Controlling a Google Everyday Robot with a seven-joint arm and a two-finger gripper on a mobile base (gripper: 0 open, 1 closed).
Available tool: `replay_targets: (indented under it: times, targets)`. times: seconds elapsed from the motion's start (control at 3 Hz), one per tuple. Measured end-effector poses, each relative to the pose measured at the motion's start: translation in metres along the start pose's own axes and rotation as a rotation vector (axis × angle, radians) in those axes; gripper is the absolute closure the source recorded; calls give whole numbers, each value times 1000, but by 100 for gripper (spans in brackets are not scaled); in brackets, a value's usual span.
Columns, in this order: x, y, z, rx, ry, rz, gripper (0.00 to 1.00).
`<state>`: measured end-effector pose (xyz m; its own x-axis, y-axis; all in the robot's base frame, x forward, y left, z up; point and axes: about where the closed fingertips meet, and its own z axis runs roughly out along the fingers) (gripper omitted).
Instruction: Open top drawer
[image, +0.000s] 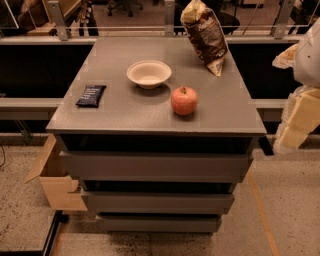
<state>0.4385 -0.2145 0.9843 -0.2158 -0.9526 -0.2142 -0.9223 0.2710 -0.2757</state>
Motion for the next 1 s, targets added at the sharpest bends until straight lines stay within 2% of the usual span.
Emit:
replay_targets:
  times: [0.33, 0.67, 1.0]
  targets:
    - [0, 0, 0, 0, 0, 0, 0]
    - [8, 8, 11, -5, -13, -44, 0]
    - [20, 24, 38, -30, -25, -114, 0]
